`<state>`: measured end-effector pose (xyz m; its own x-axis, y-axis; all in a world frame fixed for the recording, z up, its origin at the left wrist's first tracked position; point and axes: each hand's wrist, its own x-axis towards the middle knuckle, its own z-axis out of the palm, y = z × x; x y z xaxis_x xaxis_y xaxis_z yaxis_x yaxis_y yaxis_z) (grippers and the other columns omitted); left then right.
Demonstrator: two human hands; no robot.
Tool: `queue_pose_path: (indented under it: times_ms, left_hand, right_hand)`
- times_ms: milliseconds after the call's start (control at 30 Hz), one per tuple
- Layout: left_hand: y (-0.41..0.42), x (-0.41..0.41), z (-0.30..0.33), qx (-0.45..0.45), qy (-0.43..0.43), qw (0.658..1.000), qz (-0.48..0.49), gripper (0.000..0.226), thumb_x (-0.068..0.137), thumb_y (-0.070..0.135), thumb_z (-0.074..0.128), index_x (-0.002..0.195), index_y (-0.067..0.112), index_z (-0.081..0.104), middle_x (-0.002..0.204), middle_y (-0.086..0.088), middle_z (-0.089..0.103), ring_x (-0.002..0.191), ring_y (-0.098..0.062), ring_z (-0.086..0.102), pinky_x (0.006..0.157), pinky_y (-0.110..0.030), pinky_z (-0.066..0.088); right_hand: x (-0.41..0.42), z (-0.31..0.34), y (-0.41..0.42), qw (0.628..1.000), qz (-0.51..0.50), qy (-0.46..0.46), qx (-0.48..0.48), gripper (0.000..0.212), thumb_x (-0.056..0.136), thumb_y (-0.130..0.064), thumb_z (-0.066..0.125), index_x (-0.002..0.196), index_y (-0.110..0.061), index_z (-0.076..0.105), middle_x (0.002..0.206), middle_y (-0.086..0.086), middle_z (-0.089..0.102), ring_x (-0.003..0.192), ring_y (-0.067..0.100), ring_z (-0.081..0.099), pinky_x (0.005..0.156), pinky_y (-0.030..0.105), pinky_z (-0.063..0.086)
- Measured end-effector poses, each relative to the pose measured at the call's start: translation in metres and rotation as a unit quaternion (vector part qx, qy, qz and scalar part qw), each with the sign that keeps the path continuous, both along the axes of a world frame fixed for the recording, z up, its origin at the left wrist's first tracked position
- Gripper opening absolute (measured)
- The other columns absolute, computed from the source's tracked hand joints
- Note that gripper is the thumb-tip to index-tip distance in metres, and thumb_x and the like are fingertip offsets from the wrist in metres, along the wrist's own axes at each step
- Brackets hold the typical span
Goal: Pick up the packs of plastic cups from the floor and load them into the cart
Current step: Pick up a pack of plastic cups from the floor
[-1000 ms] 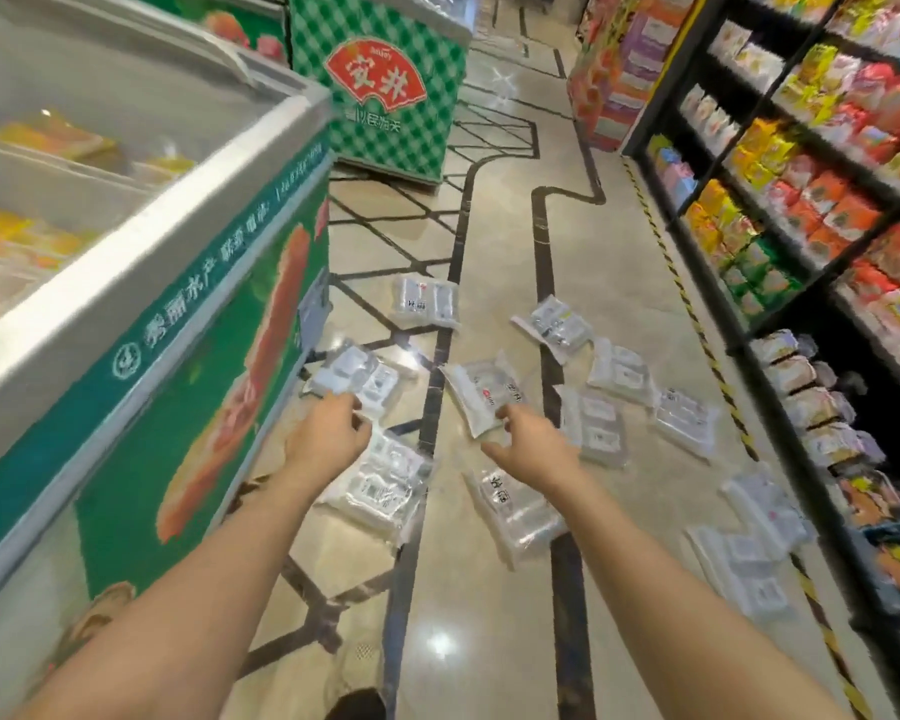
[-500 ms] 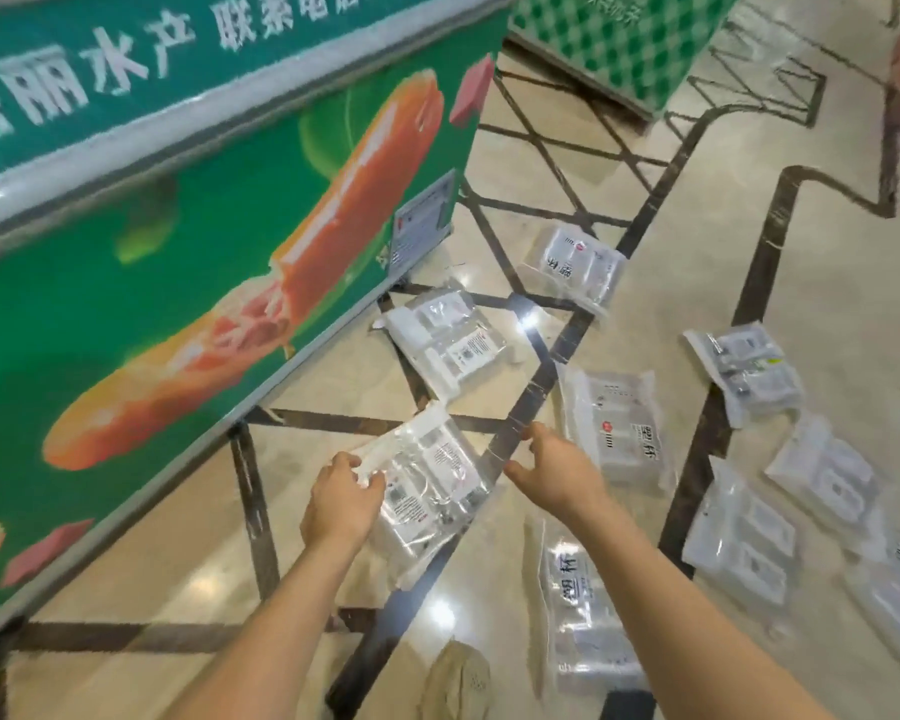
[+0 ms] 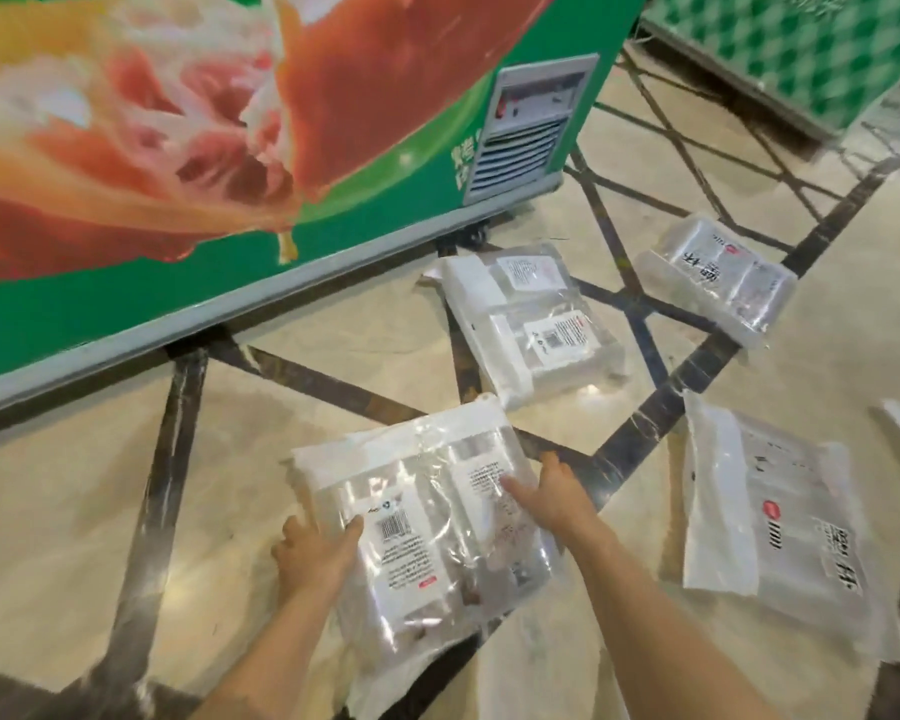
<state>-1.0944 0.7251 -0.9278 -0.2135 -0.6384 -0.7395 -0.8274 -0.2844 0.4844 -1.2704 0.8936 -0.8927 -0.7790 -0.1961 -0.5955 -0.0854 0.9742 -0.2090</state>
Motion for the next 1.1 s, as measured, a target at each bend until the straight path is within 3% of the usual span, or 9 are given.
queue_pose_path:
  times_ms: [133,267,400,500,600,767,867,1000,1100]
  left_hand:
    - [0.006,-0.003,-0.033,0.043,0.048,0.998,-0.019,0.076,0.081,0.039,0.066,0.136,-0.001,0.032,0.133,-0.019,0.047,0.116,-0.037,0.052,0.092,-0.037,0.045]
    - [0.013,-0.005,-0.035,0.008,0.077,0.996,-0.042,0.057,0.084,0.032,0.065,0.126,0.002,0.042,0.105,-0.003,0.046,0.096,-0.029,0.057,0.076,-0.029,0.044]
    - [0.007,-0.007,-0.015,-0.024,0.087,0.995,-0.039,0.064,0.083,0.033,0.066,0.132,0.006,0.036,0.122,-0.011,0.050,0.097,-0.030,0.055,0.077,-0.031,0.042]
    - [-0.006,-0.013,0.011,-0.040,0.113,0.992,-0.041,0.076,0.079,0.035,0.070,0.139,0.010,0.030,0.134,-0.013,0.045,0.117,-0.034,0.051,0.090,-0.036,0.042]
    - [-0.021,-0.025,0.061,-0.063,0.149,0.985,-0.062,0.078,0.074,0.038,0.073,0.135,0.012,0.033,0.130,-0.013,0.051,0.115,-0.033,0.053,0.095,-0.044,0.045]
    - [-0.040,-0.055,0.219,-0.103,0.230,0.960,-0.123,0.079,0.075,0.035,0.073,0.138,0.019,0.028,0.127,-0.008,0.055,0.110,-0.030,0.057,0.091,-0.047,0.048]
    - [-0.040,-0.070,0.343,-0.131,0.265,0.942,-0.158,0.086,0.071,0.045,0.072,0.139,0.020,0.026,0.129,-0.011,0.055,0.113,-0.033,0.056,0.096,-0.048,0.046]
    - [-0.018,-0.079,0.527,-0.141,0.345,0.910,-0.180,0.074,0.078,0.023,0.072,0.137,0.012,0.028,0.129,-0.012,0.052,0.112,-0.026,0.053,0.093,-0.035,0.041]
    - [0.004,-0.076,0.655,-0.154,0.381,0.889,-0.202,0.077,0.079,0.020,0.071,0.138,0.007,0.024,0.136,-0.016,0.045,0.119,-0.030,0.047,0.097,-0.036,0.037]
  right_hand:
    - [-0.013,-0.040,0.001,0.995,-0.056,-0.057,-0.060,0.094,0.078,-0.060,0.060,0.145,-0.008,0.020,0.142,0.012,0.043,0.129,0.032,0.045,0.104,0.043,0.039]
    - [-0.035,-0.126,0.033,0.979,-0.104,-0.107,-0.136,0.114,0.040,-0.091,0.059,0.126,-0.017,0.050,0.116,0.002,0.066,0.103,0.023,0.064,0.090,0.043,0.053]
    - [-0.027,-0.116,0.037,0.958,-0.147,-0.124,-0.212,0.106,0.036,-0.085,0.068,0.117,-0.018,0.057,0.104,-0.002,0.070,0.093,0.019,0.069,0.084,0.042,0.056]
    - [-0.019,-0.067,0.029,0.942,-0.172,-0.116,-0.263,0.106,0.037,-0.081,0.071,0.119,-0.017,0.056,0.105,-0.002,0.071,0.091,0.018,0.070,0.083,0.042,0.057]
    - [-0.011,0.018,0.015,0.933,-0.200,-0.082,-0.288,0.093,0.046,-0.075,0.073,0.116,-0.016,0.054,0.102,-0.003,0.070,0.090,0.017,0.070,0.080,0.040,0.058]
    - [0.005,0.212,0.006,0.904,-0.239,0.023,-0.354,0.030,0.080,-0.029,0.072,0.089,-0.023,0.044,0.082,-0.015,0.051,0.078,0.011,0.057,0.077,0.031,0.047]
    - [0.010,0.340,0.016,0.886,-0.245,0.077,-0.387,0.027,0.080,-0.025,0.072,0.076,-0.030,0.046,0.080,-0.015,0.057,0.073,0.002,0.057,0.073,0.027,0.048]
    - [0.023,0.509,0.042,0.866,-0.250,0.154,-0.404,0.027,0.071,-0.043,0.075,0.090,-0.025,0.066,0.091,-0.005,0.072,0.085,0.014,0.069,0.078,0.035,0.055]
    - [0.041,0.624,0.070,0.839,-0.287,0.185,-0.423,0.032,0.070,-0.046,0.076,0.092,-0.030,0.060,0.094,-0.007,0.069,0.093,0.017,0.068,0.083,0.037,0.053]
